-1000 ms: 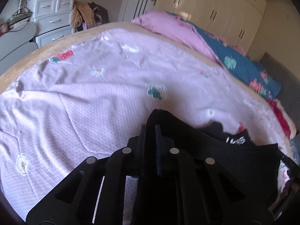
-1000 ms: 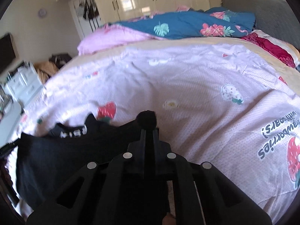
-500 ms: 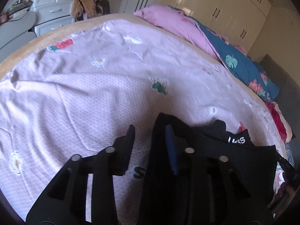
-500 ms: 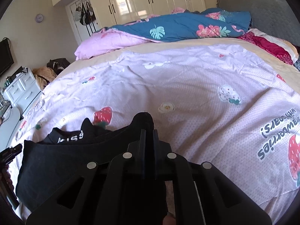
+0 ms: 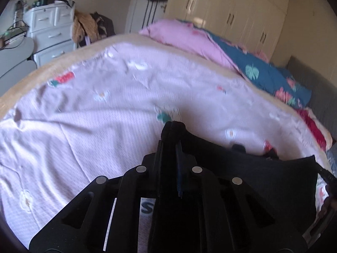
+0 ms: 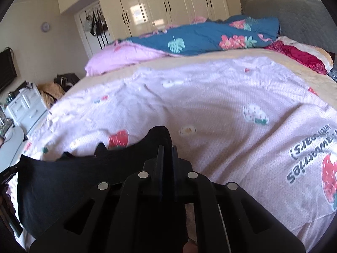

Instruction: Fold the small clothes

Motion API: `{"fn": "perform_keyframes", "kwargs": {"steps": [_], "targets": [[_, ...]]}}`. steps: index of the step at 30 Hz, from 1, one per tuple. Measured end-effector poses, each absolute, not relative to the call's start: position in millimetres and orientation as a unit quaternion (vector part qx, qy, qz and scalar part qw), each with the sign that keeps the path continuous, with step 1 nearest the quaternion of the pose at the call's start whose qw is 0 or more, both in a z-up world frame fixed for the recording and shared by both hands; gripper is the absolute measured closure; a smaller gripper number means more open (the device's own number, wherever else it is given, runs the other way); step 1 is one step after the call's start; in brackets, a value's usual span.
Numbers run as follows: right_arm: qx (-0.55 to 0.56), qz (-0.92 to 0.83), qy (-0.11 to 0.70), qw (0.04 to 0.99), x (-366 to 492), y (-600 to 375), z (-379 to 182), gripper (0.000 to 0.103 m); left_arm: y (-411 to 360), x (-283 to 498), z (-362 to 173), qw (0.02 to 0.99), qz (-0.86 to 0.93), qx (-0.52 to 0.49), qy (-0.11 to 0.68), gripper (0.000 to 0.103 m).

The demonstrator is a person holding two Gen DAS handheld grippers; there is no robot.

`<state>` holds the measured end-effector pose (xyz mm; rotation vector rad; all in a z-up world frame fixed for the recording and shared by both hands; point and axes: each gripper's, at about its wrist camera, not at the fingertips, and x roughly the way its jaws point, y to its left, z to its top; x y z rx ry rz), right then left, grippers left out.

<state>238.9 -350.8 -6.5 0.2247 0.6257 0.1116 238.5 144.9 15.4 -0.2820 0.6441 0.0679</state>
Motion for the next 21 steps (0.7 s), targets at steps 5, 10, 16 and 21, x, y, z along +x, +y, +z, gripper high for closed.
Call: {"fn": "perform_keyframes", "kwargs": {"steps": [5, 10, 16, 21], "targets": [[0.100, 0.048, 0.312, 0.944, 245.5, -348.1, -13.4, 0.097, 150.5, 250.0, 1.4, 0.929, 0.041, -0.148, 0.336, 0.099], [0.094, 0.041, 0.321, 0.941, 249.5, -345.5, -20.1, 0.097, 153.5, 251.9, -2.7, 0.926, 0.044, -0.153, 0.341, 0.098], [0.085, 0.008, 0.319, 0.944, 247.3, -351.6, -20.8, 0.096, 153.0, 247.4, -2.8, 0.925, 0.058, -0.153, 0.342, 0.096], [0.099, 0.001, 0.323, 0.941, 242.9, -360.6, -19.4, 0.092, 154.1, 241.6, 2.2, 0.925, 0.060, -0.155, 0.342, 0.093]]}}
